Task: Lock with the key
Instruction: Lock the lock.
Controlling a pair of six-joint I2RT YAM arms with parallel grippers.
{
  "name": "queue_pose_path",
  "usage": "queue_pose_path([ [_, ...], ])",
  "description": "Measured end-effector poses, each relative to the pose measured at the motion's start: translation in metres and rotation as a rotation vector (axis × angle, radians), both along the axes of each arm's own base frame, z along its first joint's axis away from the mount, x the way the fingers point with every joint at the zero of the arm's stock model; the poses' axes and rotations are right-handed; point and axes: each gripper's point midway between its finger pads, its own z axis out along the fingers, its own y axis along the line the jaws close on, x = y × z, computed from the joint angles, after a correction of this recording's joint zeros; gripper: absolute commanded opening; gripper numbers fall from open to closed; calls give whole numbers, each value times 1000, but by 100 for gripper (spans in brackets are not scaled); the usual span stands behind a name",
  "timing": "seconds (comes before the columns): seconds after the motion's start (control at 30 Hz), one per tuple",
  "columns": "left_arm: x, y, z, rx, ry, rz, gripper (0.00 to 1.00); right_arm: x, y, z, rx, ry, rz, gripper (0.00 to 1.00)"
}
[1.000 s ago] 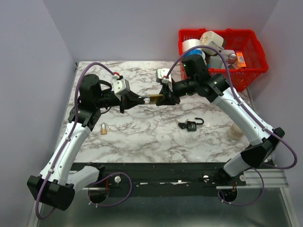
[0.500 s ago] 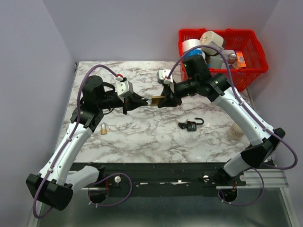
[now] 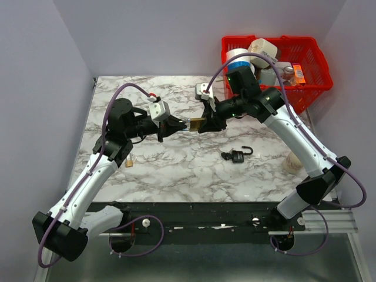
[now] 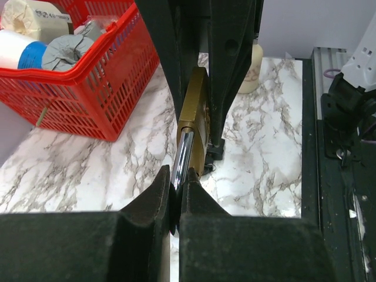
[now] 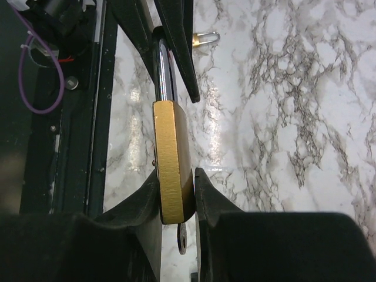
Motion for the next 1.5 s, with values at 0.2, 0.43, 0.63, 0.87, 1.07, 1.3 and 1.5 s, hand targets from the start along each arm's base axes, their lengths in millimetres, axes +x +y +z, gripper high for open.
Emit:
queue_pose_path([
  [0.2,0,-5,-9,10,16,3,0,-2,-5,-9,-42,26,-13,1],
  [0.43,0,-10,-11,8,14,-9,0,-1,-6,-10,-48,25,-21,1],
  [0.63,2,-12,-13,-10,17,-1,0,1,-6,-12,-57,30,-37,1],
  [0.87,3,-7,-15,30,7,8,33,0,-6,-21,-61,49,-56,1],
  [1.07,20,17,0,-11,11,81,66,13,13,-23,7,44,-89,1],
  [1.3,31,43,31,-124,53,193,99,45,31,-9,123,13,-189,1],
  [1.5,62,71,46,-295,266,432,99,90,24,-15,174,-18,-379,1],
])
